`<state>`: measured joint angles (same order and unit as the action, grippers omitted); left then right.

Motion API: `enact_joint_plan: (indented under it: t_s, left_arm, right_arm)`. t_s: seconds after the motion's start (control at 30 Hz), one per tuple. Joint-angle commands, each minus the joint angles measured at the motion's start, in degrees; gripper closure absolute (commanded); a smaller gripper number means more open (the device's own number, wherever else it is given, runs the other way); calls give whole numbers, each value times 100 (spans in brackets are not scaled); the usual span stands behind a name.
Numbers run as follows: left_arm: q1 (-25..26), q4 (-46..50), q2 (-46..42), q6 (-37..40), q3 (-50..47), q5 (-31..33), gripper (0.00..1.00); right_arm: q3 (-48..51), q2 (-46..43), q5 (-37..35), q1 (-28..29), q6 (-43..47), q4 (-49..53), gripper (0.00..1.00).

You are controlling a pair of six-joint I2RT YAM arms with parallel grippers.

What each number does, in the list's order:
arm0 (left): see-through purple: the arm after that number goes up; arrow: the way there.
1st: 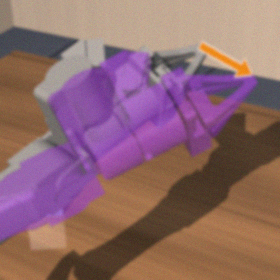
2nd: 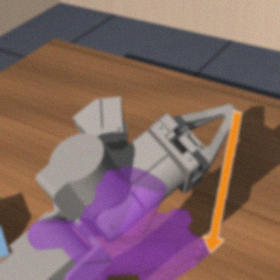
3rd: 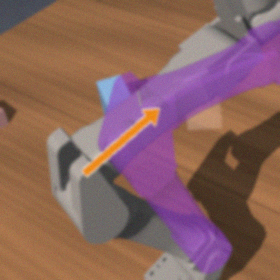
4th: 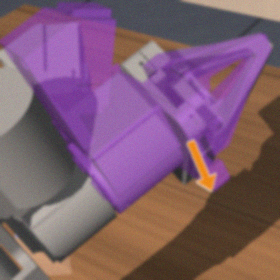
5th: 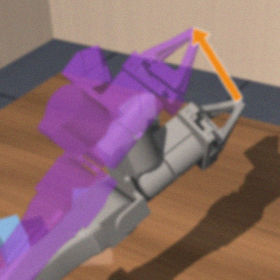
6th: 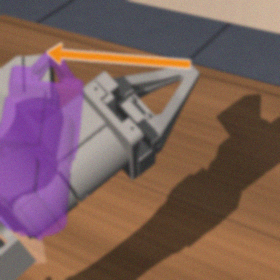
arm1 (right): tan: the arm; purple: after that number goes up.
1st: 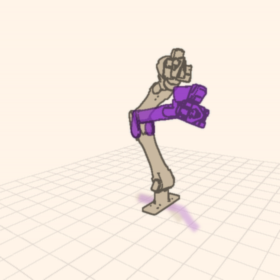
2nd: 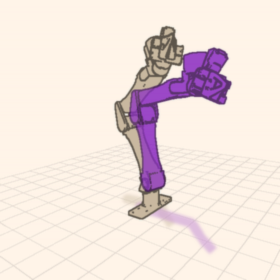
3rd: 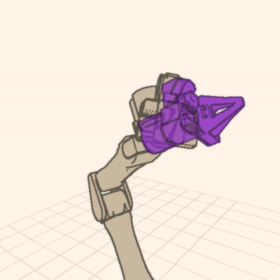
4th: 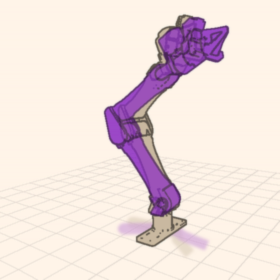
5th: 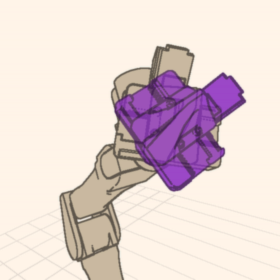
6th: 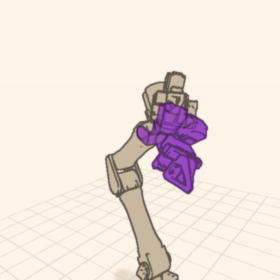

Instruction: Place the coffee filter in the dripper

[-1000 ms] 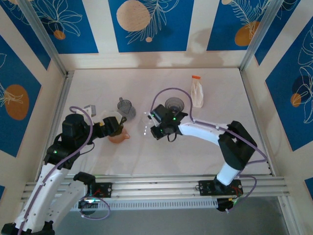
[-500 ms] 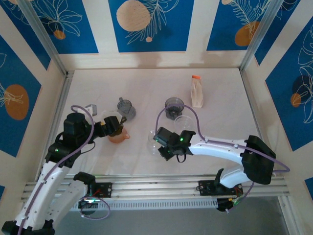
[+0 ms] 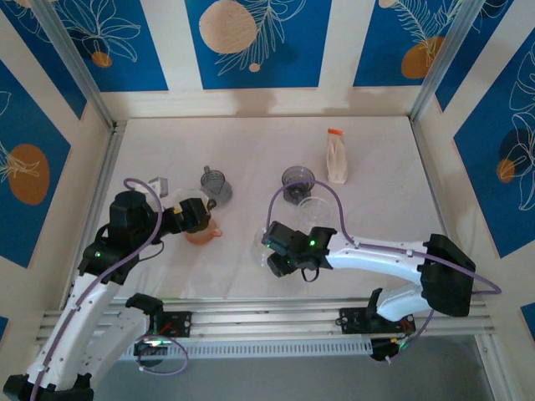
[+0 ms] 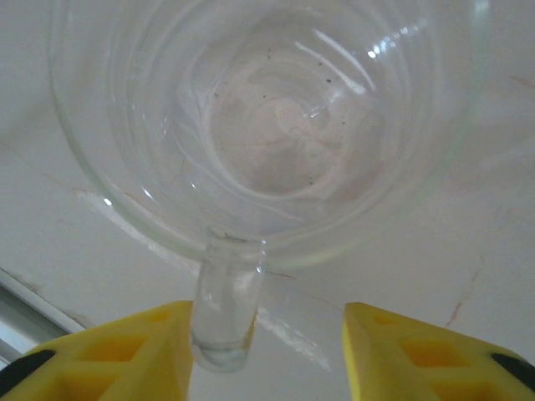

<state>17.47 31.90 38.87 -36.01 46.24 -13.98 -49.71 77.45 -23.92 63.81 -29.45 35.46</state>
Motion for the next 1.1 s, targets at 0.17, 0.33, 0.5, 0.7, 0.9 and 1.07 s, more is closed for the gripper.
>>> enact_joint_plan:
  t_s: [0.17,0.33,0.5,0.7,0.9,1.07]
  left_arm:
    - [-86,-368,179,102,363,-322,1]
    - [-87,-425,242,111,386,-368,1]
    - [-86,-439,192,125,317,-401,1]
    - [-83,-487,191,116,243,-465,1]
    - [-89,-513,176,121,167,-483,1]
    - [-86,-536,182,118,127,-484,1]
  right_arm:
    - [-369,-777,-364,-934,-548,824,43]
    - [-575,-788,-74,-2093,-647,1166,44]
    - [-458,-802,532,-3275,-677,929,49]
    - [-355,-549,943,-3802,-758,495,48]
    - [-85,-428,910,-3997,-1034,137,48]
    - [-47,-103,1029,-4169,-998,-133,50]
